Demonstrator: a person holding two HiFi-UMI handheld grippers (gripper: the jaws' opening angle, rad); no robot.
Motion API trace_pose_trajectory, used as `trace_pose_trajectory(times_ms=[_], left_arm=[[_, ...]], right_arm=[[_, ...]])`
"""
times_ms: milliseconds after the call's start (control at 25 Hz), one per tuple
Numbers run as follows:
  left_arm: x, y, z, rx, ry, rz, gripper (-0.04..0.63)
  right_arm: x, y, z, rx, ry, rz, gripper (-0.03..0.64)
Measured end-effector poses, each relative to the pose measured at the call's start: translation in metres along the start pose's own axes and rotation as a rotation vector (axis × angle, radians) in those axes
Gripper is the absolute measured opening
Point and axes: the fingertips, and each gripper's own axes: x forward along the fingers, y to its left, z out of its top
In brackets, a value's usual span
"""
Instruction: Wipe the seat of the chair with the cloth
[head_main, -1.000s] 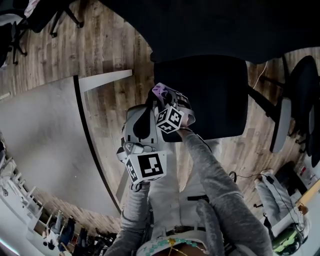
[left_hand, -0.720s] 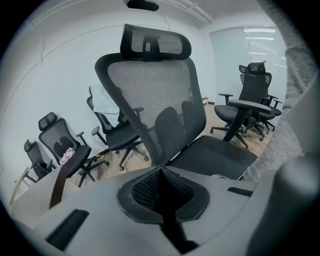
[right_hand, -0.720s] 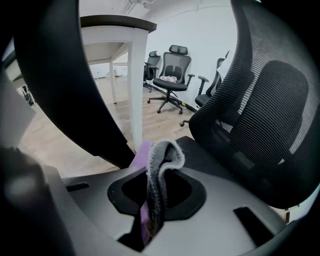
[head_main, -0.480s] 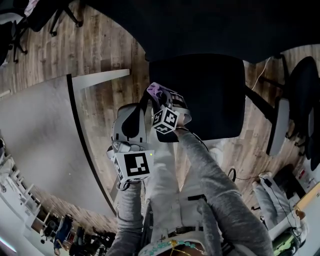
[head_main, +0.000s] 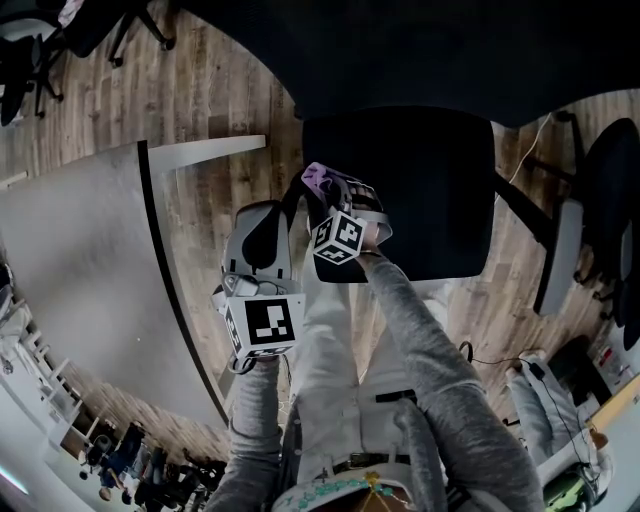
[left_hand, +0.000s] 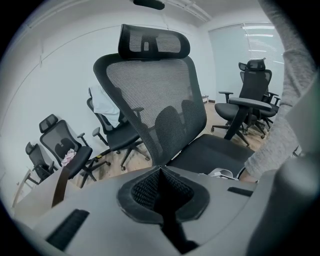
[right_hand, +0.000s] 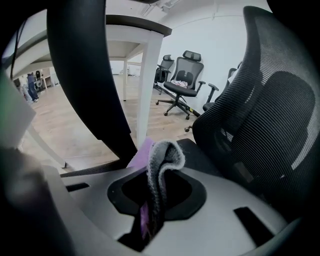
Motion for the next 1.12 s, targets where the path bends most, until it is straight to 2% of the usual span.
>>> trace_pose_trajectory(times_ms=[200, 1120], left_arm=[[-0.003, 0.004, -0.003, -0.011, 0.004, 0.0, -0.002], [-0.004, 0.006, -0.002, -0.002, 0.0, 0.01, -0.002]], right_arm=[[-0.002, -0.005, -0.008, -0.021, 0.017, -0.004, 0.051], [-0.022, -0.045, -0.088, 0.007, 0.15, -0.015, 0.051]])
